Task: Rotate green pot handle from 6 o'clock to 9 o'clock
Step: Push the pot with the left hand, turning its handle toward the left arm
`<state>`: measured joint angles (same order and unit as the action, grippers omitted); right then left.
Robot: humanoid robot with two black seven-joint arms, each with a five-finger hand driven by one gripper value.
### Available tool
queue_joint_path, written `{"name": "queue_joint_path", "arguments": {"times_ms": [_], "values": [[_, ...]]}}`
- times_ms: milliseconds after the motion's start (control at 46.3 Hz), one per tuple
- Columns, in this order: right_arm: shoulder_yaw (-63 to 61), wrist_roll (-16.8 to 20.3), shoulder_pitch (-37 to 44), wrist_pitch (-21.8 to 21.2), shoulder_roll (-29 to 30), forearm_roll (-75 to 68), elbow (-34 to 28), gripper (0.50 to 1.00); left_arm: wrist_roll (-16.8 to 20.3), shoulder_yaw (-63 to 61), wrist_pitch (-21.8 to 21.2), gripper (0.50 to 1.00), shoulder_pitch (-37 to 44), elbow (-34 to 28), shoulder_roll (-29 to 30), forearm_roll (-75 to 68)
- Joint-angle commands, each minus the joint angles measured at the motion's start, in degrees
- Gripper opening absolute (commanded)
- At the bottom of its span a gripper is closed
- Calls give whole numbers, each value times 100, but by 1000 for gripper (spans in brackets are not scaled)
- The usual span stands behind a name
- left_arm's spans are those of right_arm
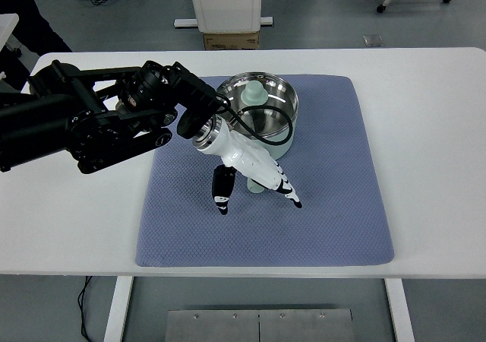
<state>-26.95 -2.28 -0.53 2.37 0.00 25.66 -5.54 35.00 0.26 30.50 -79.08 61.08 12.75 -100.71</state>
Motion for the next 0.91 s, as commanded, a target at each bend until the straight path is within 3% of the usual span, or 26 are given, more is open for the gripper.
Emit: {"name": "queue_joint_path", "arguments": {"times_ms": [0, 885], "values": [[5, 0, 0, 0, 0, 0, 0, 1000, 0, 0, 0, 1000, -2, 1, -1, -141], [5, 0, 0, 0, 0, 0, 0, 1000, 0, -483, 18, 1000, -442, 18, 70, -563]]}}
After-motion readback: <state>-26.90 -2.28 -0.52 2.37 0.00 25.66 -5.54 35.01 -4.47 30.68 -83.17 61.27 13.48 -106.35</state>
